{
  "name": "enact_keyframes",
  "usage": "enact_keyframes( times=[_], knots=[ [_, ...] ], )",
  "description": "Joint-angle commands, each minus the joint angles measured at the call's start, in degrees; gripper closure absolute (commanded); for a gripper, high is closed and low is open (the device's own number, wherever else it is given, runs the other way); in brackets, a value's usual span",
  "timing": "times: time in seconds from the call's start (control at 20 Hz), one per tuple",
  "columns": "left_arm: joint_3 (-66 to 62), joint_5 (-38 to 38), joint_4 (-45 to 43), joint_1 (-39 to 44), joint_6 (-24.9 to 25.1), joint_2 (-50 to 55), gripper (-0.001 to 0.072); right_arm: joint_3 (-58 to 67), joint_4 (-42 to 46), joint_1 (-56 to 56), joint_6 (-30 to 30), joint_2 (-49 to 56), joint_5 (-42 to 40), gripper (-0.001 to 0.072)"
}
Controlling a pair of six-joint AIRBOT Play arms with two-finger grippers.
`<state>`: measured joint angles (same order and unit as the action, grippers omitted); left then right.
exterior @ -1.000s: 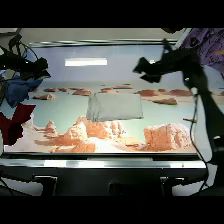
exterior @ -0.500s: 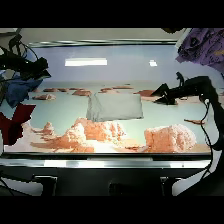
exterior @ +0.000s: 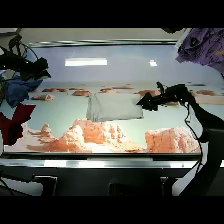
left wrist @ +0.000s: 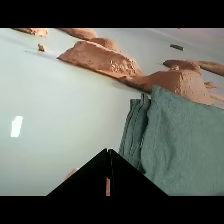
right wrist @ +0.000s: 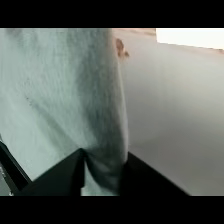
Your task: Fold the clothes and pants, and hang the long-sleeved shirts on hangers.
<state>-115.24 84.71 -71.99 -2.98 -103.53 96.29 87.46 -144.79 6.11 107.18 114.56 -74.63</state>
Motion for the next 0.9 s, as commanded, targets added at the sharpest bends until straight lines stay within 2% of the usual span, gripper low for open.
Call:
enact_keyframes(
  times=[0.0, 0.05, 0.2, 0.25, 0.4, 0.55, 0.7, 0.85],
  knots=[
    [0.00, -0.02, -0.04, -0.02, 0.00, -0.02, 0.0689, 0.04, -0.59, -2.62, -0.76, 0.22, 1.11, 0.0644],
    [0.00, -0.02, -0.04, -0.02, 0.00, -0.02, 0.0689, 0.26, -1.38, -2.62, -0.87, -0.31, 1.38, 0.0674],
    [0.00, -0.04, -0.09, -0.04, 0.02, -0.02, 0.0689, 4.96, -1.22, -1.64, -2.95, -3.54, 3.85, 0.0675],
    [0.00, -0.04, -0.09, -0.04, 0.04, 0.00, 0.0689, 7.78, -0.83, -0.96, -4.83, -3.98, 4.55, 0.0675],
    [0.00, -0.02, -0.07, -0.04, 0.02, 0.00, 0.0689, 17.22, 1.90, 1.88, -15.87, -3.98, 7.96, 0.0675],
    [0.00, 0.92, -0.09, -0.09, 0.02, 0.00, 0.0689, 25.33, 5.05, 4.98, -22.93, -3.96, 10.80, 0.0675],
    [0.00, 2.05, -0.09, -0.15, 0.02, 0.00, 0.0689, 30.29, 8.15, 8.39, -27.93, -4.09, 12.17, 0.0675],
    [0.00, 2.78, -0.09, -0.28, 0.02, 0.00, 0.0689, 30.38, 10.64, 13.07, -29.90, -6.01, 13.51, 0.0675]
  ],
)
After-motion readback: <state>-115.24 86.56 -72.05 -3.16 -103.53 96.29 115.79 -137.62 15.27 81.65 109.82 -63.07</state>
